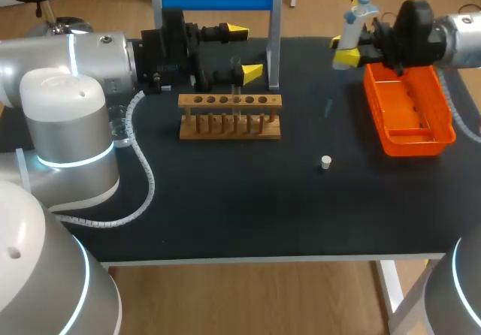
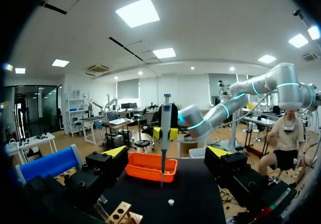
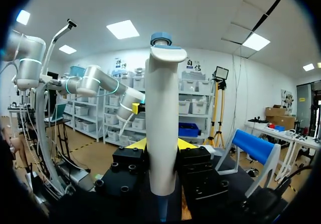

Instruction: Invert the test tube, pick up the pipette, mount the tip to pipette, aspirate from beaker and dispense into the tube, eject the tip, return the pipette, and cap with the stopper.

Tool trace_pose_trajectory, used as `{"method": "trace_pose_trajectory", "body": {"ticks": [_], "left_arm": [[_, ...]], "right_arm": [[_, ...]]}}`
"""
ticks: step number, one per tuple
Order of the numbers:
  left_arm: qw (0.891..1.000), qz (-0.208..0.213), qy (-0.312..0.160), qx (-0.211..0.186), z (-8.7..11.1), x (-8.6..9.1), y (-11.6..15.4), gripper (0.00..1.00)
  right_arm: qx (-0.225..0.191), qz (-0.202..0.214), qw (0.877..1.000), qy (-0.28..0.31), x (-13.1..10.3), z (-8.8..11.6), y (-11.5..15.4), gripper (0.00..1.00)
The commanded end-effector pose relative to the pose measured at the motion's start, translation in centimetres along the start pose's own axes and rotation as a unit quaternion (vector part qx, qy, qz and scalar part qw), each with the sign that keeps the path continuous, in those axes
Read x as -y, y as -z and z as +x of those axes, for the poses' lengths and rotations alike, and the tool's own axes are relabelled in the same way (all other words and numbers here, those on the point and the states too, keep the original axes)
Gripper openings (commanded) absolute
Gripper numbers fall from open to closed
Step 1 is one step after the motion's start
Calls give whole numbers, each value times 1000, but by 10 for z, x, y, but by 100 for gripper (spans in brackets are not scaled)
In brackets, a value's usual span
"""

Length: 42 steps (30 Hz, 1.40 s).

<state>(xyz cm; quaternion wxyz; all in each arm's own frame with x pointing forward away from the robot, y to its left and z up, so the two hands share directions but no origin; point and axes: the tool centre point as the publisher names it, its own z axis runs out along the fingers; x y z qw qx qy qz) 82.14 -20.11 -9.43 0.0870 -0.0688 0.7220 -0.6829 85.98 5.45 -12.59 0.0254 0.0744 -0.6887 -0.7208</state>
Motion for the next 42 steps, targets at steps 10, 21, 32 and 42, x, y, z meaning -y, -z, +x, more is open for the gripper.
{"method": "trace_pose_trajectory", "body": {"ticks": [10, 21, 32, 42], "left_arm": [[1000, 2, -1, 0, 0, -1, 0, 100], [1000, 2, -1, 0, 0, -1, 0, 100], [1000, 2, -1, 0, 0, -1, 0, 100], [1000, 2, -1, 0, 0, -1, 0, 100]], "right_arm": [[-15, 12, 1000, 2, -19, -5, 77, 0], [-5, 15, 1000, -2, -21, -3, 119, 0], [14, 16, 1000, -1, -17, -6, 155, 0], [27, 19, 999, -3, -7, -18, 182, 0]]}}
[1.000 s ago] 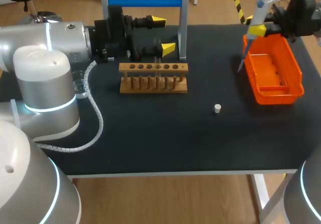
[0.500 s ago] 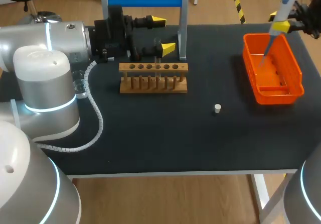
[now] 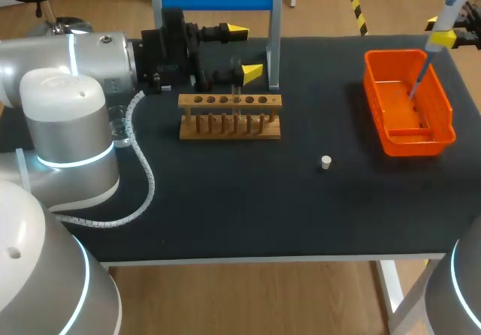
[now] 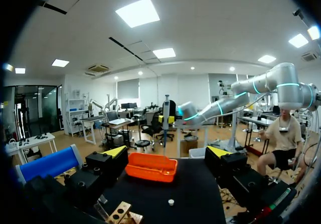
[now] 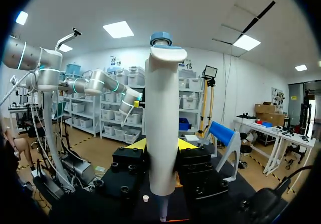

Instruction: Invert the test tube, pick up the pipette, mount the tip to pipette, aspirate from beaker and dispense into the tube, eject the tip, return the pipette, and cap with the stopper.

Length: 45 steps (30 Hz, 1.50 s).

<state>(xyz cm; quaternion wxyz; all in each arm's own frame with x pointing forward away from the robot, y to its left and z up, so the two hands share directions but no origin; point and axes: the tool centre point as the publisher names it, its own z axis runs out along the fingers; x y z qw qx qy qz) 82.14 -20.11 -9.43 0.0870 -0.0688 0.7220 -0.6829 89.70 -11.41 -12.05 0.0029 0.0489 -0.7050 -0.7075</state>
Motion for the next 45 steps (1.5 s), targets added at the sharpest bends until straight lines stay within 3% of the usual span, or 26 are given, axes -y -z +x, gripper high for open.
{"method": "trace_pose_trajectory", "body": {"ticks": [1, 16, 45], "left_arm": [[1000, 2, -1, 0, 0, -1, 0, 100], [1000, 2, -1, 0, 0, -1, 0, 100], [1000, 2, -1, 0, 0, -1, 0, 100]], "right_arm": [[-5, -4, 1000, -1, 6, -6, 12, 0], [3, -11, 1000, -5, 22, -8, 34, 0], [4, -10, 1000, -6, 25, -9, 36, 0]]}}
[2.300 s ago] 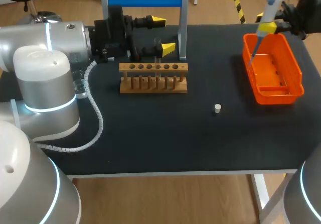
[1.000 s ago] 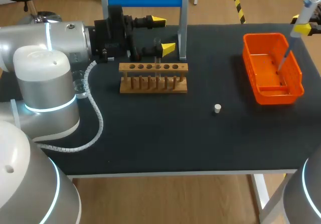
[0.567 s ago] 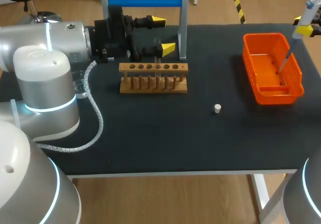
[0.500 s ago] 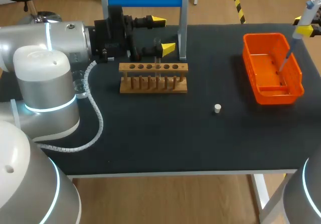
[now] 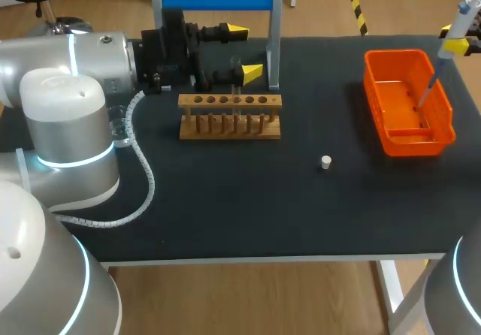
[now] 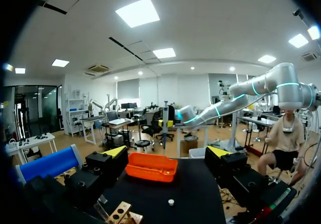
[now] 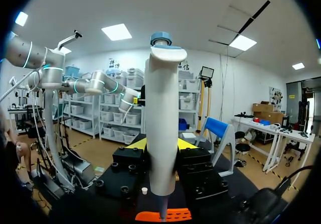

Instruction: Invert the test tube, pick up the pipette, mount the tip to pipette, aspirate from beaker and dispense into the tube, eject the tip, return the pipette, and cap with the stopper.

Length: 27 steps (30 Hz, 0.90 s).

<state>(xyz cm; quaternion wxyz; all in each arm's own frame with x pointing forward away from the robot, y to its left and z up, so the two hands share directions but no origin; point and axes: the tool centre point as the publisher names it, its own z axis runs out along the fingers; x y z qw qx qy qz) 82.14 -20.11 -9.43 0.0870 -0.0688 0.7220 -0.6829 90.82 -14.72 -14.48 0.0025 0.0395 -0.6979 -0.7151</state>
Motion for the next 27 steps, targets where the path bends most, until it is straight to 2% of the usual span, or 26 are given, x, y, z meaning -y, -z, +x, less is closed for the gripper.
{"method": "trace_pose_trajectory", "body": {"ticks": [1, 25, 27], "left_arm": [[1000, 2, -1, 0, 0, -1, 0, 100], [1000, 2, -1, 0, 0, -1, 0, 100], [1000, 0, 4, 4, 0, 2, -9, 100]], "right_arm": [[-3, 0, 1000, 0, 0, -1, 2, 0], [-3, 0, 1000, 0, 0, -1, 2, 0], [-3, 0, 1000, 0, 0, -1, 2, 0]]}}
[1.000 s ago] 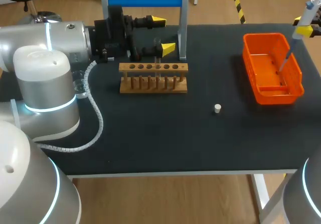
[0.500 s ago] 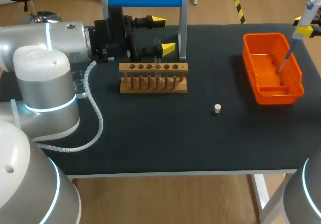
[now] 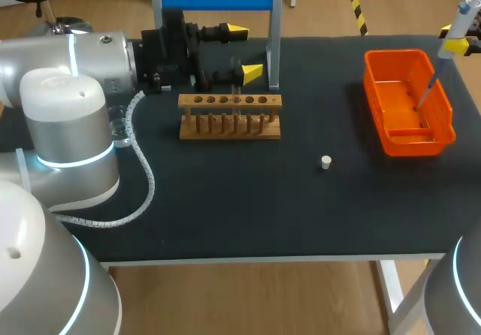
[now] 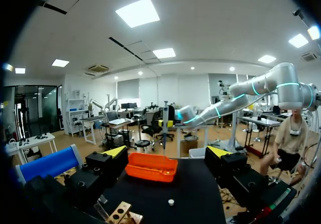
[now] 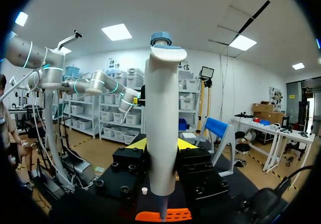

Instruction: Invert the test tube, pick up the pipette, mount the tip to pipette, aspirate from beaker and dispense into the tube, eject the tip, return the pipette, and cap with the stopper.

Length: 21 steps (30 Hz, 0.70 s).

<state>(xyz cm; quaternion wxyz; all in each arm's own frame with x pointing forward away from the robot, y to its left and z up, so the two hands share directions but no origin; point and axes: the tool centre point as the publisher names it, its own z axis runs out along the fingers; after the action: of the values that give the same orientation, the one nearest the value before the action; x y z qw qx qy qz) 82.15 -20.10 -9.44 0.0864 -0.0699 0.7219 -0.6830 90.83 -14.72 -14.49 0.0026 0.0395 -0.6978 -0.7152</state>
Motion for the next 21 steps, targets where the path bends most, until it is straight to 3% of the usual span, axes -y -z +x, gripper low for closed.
{"method": "trace_pose_trajectory", "body": {"ticks": [1, 21], "left_arm": [[1000, -6, 3, 7, 0, 3, -14, 100], [998, -70, -3, 5, 5, 33, -133, 100]], "right_arm": [[-3, 0, 1000, 0, 0, -1, 2, 0], [-3, 0, 1000, 0, 0, -1, 2, 0]]}}
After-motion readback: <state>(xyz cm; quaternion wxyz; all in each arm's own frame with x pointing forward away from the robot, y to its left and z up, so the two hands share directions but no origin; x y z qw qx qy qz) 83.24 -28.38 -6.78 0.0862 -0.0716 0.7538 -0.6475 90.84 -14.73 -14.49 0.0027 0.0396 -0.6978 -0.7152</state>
